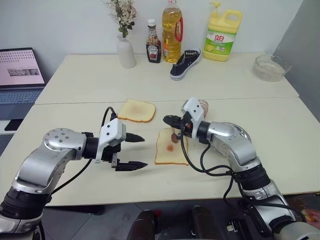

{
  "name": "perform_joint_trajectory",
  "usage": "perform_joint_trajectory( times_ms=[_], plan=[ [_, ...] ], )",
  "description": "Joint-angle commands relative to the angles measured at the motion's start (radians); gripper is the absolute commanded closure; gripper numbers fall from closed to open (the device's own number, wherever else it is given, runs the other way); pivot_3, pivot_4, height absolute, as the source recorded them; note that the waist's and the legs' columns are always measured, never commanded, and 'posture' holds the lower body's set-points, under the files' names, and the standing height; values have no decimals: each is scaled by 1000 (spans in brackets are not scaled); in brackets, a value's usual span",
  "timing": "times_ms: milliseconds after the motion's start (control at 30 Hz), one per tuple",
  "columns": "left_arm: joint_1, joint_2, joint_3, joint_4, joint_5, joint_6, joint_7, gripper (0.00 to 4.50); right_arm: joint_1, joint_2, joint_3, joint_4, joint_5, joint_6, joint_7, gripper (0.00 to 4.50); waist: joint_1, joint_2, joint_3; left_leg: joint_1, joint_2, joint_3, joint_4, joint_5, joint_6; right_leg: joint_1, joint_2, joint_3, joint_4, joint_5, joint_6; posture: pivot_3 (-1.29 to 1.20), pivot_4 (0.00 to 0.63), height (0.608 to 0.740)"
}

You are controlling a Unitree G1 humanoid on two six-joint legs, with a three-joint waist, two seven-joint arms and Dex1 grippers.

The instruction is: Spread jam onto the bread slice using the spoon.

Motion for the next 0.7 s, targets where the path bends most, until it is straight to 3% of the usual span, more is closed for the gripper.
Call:
perform_joint_trajectory(
  times_ms=[33, 333, 700],
  plan=[
    [-24, -3, 1, -1, 1, -27, -2, 0, 7, -7, -12, 0, -9, 9, 1, 4480, 0, 0, 0, 0, 0, 0, 0, 0, 0, 0, 0, 0, 0, 0, 0, 0, 150, 740],
    [-40, -4, -11, 25, 10, -56, -4, 0, -85, -18, -161, -120, 141, 215, -13, 4480, 2, 0, 0, 0, 0, 0, 0, 0, 0, 0, 0, 0, 0, 0, 0, 0, 150, 740],
    [-54, -9, -18, 24, 8, -54, -3, 0, -43, 131, -347, -44, 373, 502, -137, 4480, 3, 0, 0, 0, 0, 0, -1, 0, 0, -1, 0, 0, 0, 0, 0, 0, 150, 740]
  ],
)
